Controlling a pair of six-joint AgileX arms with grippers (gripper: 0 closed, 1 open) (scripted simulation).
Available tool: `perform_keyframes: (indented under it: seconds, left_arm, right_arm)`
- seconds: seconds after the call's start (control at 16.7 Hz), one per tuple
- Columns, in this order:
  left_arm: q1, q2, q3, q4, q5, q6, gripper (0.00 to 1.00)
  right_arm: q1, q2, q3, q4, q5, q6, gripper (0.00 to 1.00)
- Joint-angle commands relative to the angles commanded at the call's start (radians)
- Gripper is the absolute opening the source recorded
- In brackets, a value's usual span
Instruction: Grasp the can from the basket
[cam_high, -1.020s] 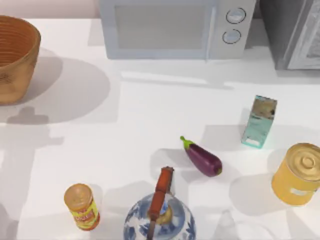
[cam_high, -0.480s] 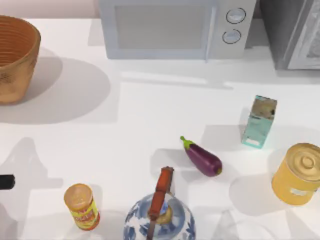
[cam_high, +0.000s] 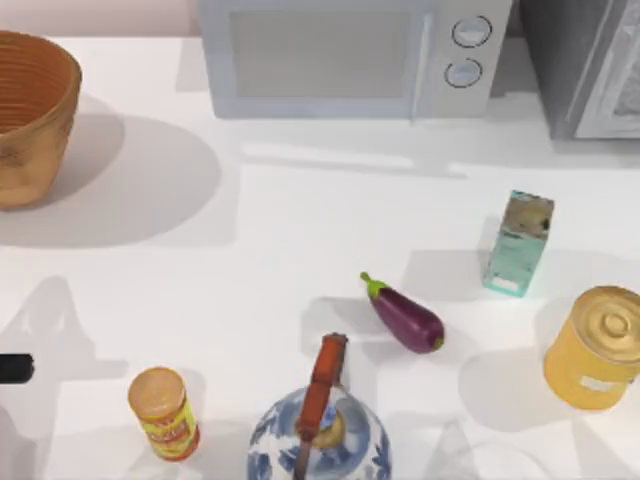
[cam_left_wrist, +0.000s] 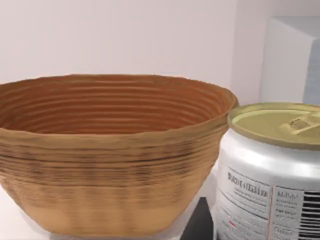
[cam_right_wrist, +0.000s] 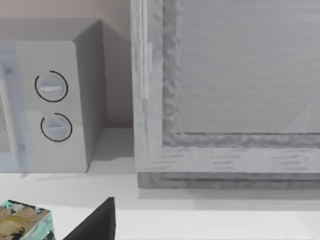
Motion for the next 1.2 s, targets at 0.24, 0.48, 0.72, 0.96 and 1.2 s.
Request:
perform_keyframes:
  seconds: [0.24, 0.48, 0.72, 0.96, 1.2]
  left_arm:
    - [-0.004, 0.058, 0.035, 0.054, 0.032, -0.003, 0.0]
    - [-0.013, 0.22, 0.12, 0.185, 0.122, -0.007, 0.0]
    - [-0.023, 0.418, 0.214, 0.327, 0.237, -0.006, 0.0]
    - [-0.035, 0.605, 0.302, 0.456, 0.35, -0.004, 0.0]
    - [-0.048, 0.783, 0.388, 0.58, 0.463, 0.001, 0.0]
  right_arm:
    - [0.0, 0.0, 0.0, 0.0, 0.0, 0.0, 1.0]
    - [0.0, 0.0, 0.0, 0.0, 0.0, 0.0, 1.0]
    - [0.0, 0.0, 0.0, 0.0, 0.0, 0.0, 1.0]
    - [0.0, 0.0, 0.0, 0.0, 0.0, 0.0, 1.0]
    - [0.0, 0.0, 0.0, 0.0, 0.0, 0.0, 1.0]
